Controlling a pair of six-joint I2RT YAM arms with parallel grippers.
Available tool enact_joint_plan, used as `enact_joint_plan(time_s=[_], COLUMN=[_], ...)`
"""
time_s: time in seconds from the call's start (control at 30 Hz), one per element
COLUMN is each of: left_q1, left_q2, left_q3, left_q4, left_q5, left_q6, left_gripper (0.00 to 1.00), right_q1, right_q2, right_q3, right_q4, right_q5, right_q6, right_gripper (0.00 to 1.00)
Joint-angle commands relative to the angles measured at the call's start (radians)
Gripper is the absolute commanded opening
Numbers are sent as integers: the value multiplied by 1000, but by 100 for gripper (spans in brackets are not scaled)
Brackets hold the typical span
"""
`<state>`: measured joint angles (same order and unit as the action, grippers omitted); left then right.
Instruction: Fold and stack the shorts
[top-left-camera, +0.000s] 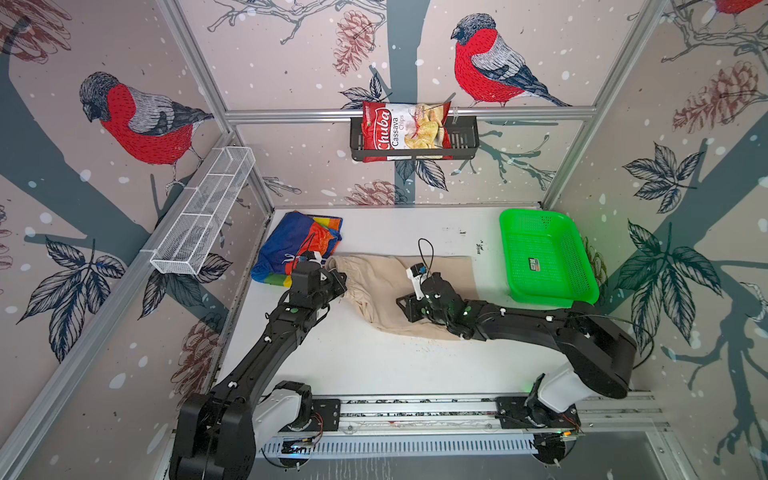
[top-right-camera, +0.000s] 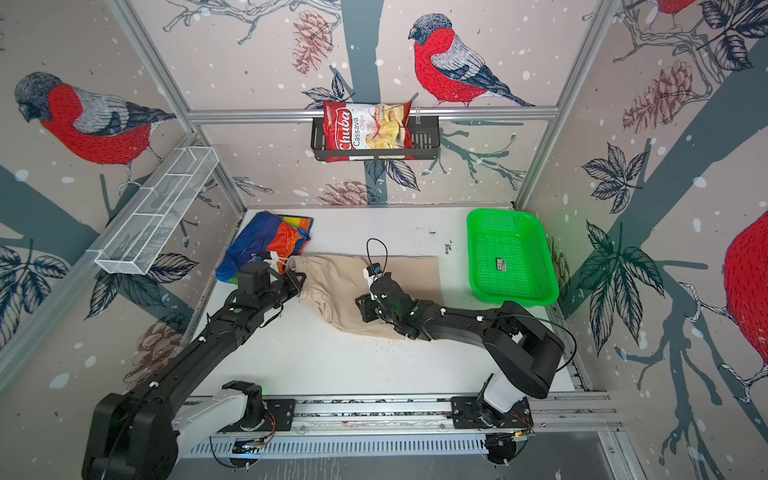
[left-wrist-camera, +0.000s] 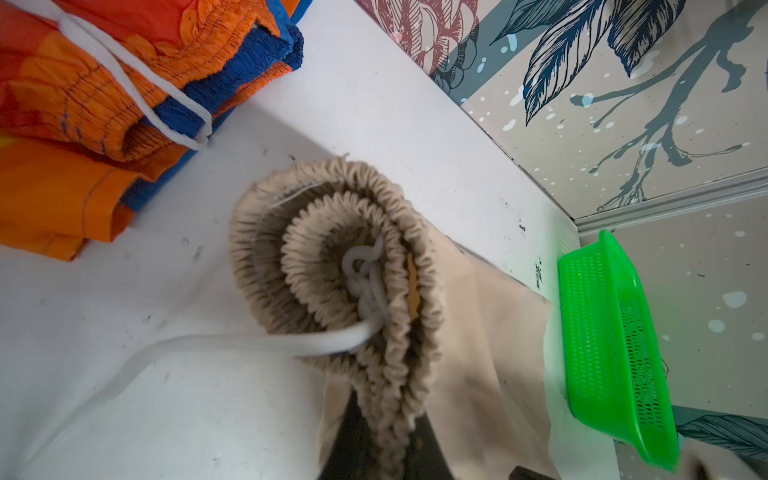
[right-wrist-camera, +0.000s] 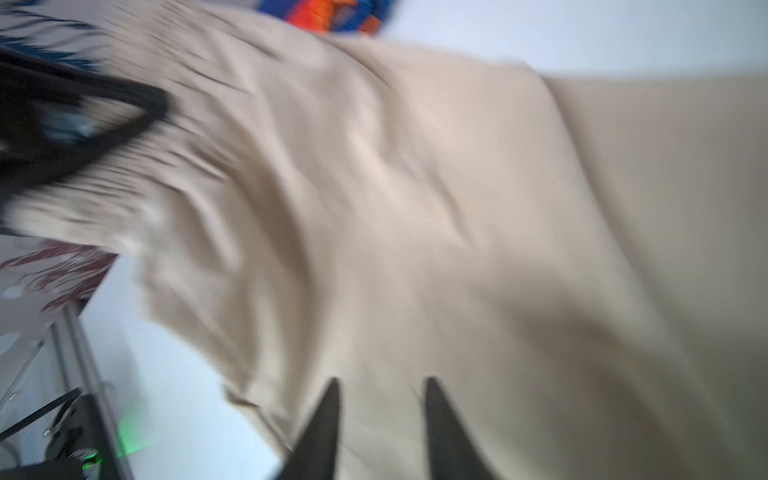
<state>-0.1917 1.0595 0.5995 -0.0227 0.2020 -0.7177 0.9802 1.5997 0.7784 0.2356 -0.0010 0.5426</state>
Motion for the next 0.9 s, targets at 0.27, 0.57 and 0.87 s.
enact_joint_plan(time_s=[0.27,0.57,0.87], left_q1=[1,2,1], left_q2=[-15,16,74], left_q3=[129,258,339], left_q4=[-134,-292,-393], left_q5=[25,-47,-111], left_q6=[30,121,203], left_gripper=[0,0,0], right_q1=[79,-69,-432], right_q2=[434,214,-29], right_q3=[312,215,61], right_q4=[-10,4,-212], right_q5=[-230,-256,-164], right_q6=[33,44,28], right_gripper=[0,12,34])
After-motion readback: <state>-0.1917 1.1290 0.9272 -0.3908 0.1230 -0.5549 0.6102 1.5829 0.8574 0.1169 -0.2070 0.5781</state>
